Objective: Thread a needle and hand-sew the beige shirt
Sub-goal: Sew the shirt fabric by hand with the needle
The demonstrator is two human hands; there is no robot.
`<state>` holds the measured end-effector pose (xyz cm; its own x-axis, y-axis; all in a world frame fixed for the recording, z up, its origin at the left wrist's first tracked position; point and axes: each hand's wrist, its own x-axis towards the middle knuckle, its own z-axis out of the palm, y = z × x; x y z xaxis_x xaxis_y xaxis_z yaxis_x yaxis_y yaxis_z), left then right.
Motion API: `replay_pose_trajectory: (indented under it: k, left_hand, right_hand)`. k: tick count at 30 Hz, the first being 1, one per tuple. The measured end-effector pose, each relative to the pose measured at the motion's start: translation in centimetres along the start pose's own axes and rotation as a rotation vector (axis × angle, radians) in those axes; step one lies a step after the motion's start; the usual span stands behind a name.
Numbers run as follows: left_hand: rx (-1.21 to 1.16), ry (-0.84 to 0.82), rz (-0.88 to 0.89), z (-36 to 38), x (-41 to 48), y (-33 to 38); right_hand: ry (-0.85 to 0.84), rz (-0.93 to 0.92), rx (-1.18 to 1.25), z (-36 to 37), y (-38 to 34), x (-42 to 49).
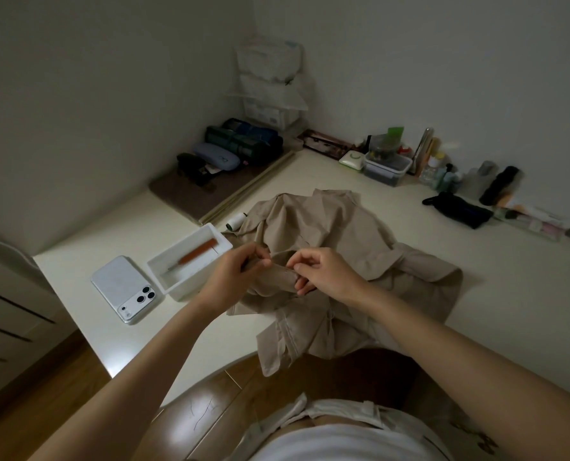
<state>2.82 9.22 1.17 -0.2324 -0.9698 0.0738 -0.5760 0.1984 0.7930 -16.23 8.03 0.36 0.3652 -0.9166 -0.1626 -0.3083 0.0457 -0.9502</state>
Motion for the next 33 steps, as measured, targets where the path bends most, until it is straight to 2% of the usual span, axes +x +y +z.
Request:
replay_pose_trajectory:
  k: [9,21,25,29,33]
  left_hand:
    - [-0.05,-0.02,-0.002,0.2,-0.7,0.3]
    - [-0.072,-0.045,0.035,1.2,-1.0,1.6]
    - [-0.133,-0.064,-0.026,1.2,-0.9,1.6]
    - [-0.326,-0.114,-0.142,0.8,-1.4,2.1]
    - [-0.452,-0.076,-0.211,0.9,-1.5,2.4]
  right_hand:
    - [0.001,-0.047,0.026,0.0,0.2,-0.7]
    - [-0.131,-0.098,0.097,0.2,-0.5,-1.3]
    - [-0.149,-0.079,0.193,0.2,-0.6,-1.5]
    - [-0.113,-0.043,0.285,-0.2,-0.4,-1.5]
    - [-0.133,-0.035,0.316,-0.4,-0.6,-1.5]
